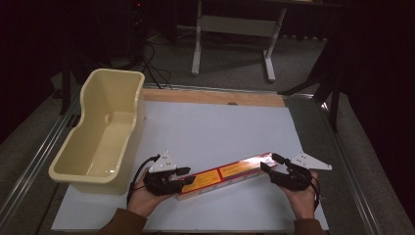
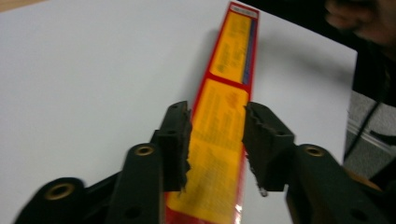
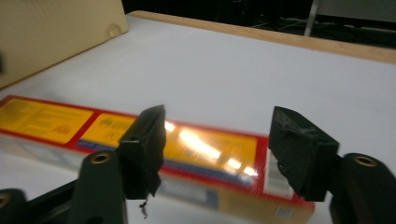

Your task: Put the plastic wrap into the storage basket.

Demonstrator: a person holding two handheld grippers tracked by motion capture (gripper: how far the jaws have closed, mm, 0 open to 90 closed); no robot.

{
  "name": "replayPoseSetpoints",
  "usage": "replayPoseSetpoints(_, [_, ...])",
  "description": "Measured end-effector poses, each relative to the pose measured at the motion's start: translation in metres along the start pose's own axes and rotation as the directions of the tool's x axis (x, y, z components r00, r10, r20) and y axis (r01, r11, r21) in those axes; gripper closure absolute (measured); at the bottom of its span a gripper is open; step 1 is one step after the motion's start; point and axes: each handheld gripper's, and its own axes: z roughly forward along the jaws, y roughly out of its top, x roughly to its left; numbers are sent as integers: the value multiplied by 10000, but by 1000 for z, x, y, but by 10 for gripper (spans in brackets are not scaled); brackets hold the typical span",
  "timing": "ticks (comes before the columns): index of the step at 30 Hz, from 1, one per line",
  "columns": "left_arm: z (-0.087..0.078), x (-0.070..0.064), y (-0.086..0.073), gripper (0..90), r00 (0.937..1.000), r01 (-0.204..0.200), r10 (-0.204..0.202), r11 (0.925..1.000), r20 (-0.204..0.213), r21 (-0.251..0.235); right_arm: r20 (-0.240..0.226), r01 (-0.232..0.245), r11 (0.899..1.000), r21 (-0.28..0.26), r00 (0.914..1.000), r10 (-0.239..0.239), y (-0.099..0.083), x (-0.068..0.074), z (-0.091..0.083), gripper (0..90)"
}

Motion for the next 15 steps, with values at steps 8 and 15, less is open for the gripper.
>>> replayPoseSetpoints(8, [10,-24,-20,896,9965,-603,574,9971,612,464,67,-11,9979,653,10000,6,19,-26,28,823])
replayPoseSetpoints(15, [27,-38,-32,900,9917,-1270,1214,9768,429,1725,424,-160,9785,2056,9991,75,14,-42,59,899])
